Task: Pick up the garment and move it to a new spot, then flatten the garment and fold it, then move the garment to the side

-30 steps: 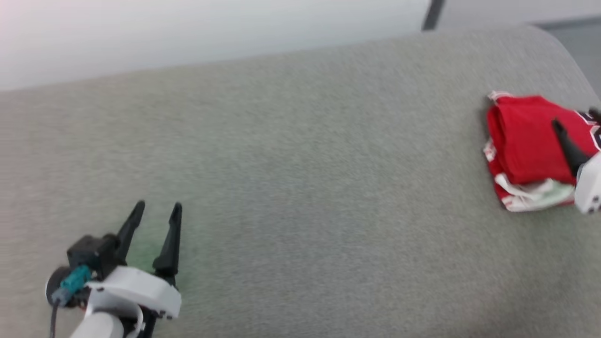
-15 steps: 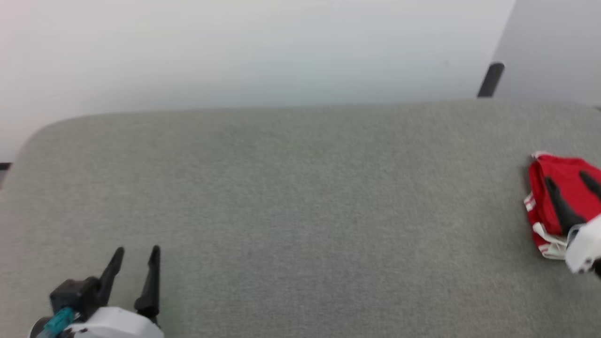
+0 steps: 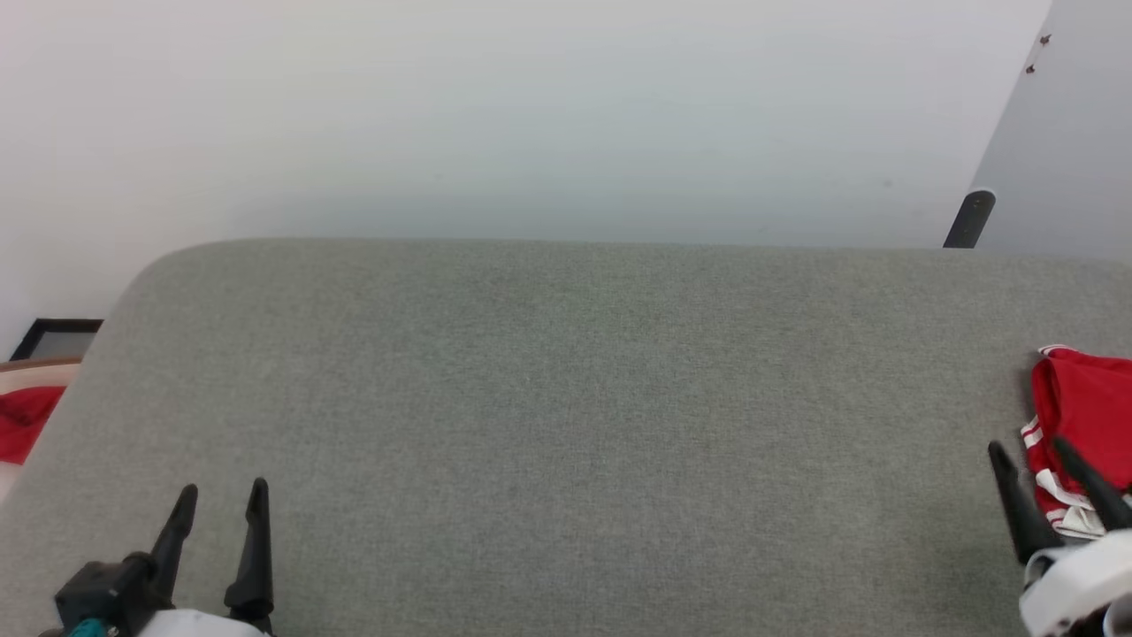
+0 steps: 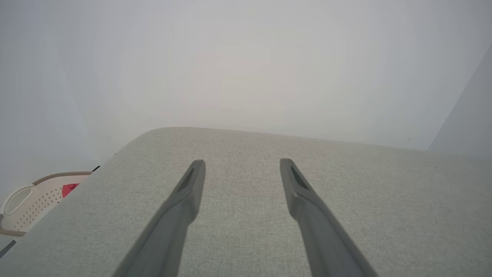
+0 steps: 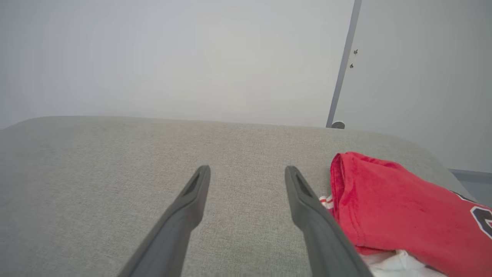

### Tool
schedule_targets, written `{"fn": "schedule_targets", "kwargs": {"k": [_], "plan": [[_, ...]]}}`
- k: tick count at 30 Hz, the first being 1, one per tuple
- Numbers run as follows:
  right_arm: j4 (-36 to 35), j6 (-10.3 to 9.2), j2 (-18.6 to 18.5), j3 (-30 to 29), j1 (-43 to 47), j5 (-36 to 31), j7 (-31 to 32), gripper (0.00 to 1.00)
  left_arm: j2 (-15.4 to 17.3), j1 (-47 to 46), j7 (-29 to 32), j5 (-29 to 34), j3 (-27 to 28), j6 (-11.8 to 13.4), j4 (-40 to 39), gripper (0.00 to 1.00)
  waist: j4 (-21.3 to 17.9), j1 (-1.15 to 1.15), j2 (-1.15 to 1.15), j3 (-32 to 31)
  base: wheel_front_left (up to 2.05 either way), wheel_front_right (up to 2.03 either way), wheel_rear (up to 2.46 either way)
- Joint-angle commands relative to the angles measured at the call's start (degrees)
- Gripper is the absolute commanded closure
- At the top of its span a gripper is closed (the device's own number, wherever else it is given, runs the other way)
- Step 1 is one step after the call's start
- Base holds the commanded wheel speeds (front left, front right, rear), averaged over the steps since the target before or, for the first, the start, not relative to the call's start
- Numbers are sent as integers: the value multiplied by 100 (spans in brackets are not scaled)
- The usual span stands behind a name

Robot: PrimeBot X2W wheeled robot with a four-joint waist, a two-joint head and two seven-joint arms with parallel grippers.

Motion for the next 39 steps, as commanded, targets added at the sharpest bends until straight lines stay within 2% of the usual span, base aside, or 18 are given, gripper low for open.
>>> {"fn": "schedule_targets", "kwargs": {"k": [1,17,39], "plan": [[-81,-7,69,-95,158,-101,-24,0,-42,61,5,69,59,-46,-20,0,5,0,0,0,0,0,0],[-1225,-7,834,-954,1242,-864,355,0,-450,139,4,578,488,-613,169,0,-106,0,0,1,0,0,0],[-1812,-7,1124,-1269,1573,-1169,746,0,-706,33,4,867,679,-829,327,0,-178,0,0,-24,0,0,0]]}}
